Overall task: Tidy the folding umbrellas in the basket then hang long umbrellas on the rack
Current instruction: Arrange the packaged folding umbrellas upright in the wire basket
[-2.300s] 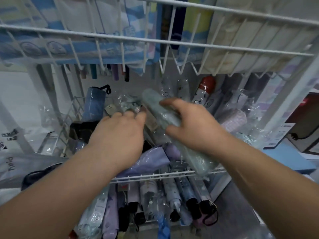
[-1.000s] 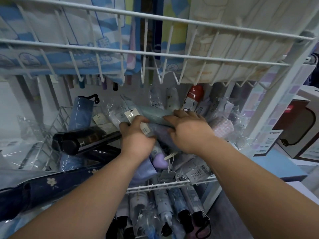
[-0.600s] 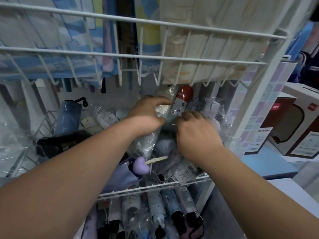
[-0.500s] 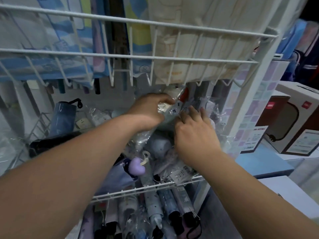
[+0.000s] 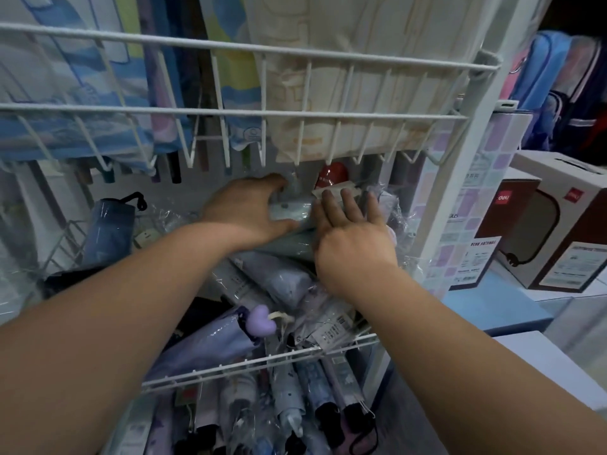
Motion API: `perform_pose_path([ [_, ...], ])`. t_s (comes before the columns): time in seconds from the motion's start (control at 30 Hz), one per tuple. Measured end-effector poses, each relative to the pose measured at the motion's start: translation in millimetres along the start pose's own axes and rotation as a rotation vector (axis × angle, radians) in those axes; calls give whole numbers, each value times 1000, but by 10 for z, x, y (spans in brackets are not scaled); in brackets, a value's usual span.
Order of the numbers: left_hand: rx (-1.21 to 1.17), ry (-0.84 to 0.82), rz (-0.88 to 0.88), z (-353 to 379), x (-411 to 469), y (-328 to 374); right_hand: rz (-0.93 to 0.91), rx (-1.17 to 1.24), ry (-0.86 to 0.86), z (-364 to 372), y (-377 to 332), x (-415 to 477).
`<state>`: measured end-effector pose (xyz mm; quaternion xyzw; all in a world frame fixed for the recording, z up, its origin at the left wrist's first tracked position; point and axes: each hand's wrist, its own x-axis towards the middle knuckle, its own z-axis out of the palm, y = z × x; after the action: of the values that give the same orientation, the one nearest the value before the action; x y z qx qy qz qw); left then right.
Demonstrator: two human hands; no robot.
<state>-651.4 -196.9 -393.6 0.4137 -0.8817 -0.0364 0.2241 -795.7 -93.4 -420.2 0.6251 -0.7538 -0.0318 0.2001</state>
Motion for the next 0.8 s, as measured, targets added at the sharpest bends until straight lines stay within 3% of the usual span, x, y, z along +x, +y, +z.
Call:
perform_pose_path([
  [0.13, -109, 47, -121, 16, -274, -220, 19, 24, -20, -14, -16, 48],
  [0.33, -288, 212, -145, 178, -147, -225, 36, 49, 14, -44, 26, -65],
  [0.47, -310, 201, -182, 181, -190, -215, 49, 140, 70, -54, -66, -107],
  [0.57, -190, 177, -151, 101, -509, -315, 8, 228, 78, -57, -281, -76],
  [0.67, 82, 184, -124, -126, -963, -581, -72, 292, 97, -68, -627, -17],
  [0.8, 511, 11, -231, -617, -1434, -861, -137, 372, 213, -152, -1146, 38],
])
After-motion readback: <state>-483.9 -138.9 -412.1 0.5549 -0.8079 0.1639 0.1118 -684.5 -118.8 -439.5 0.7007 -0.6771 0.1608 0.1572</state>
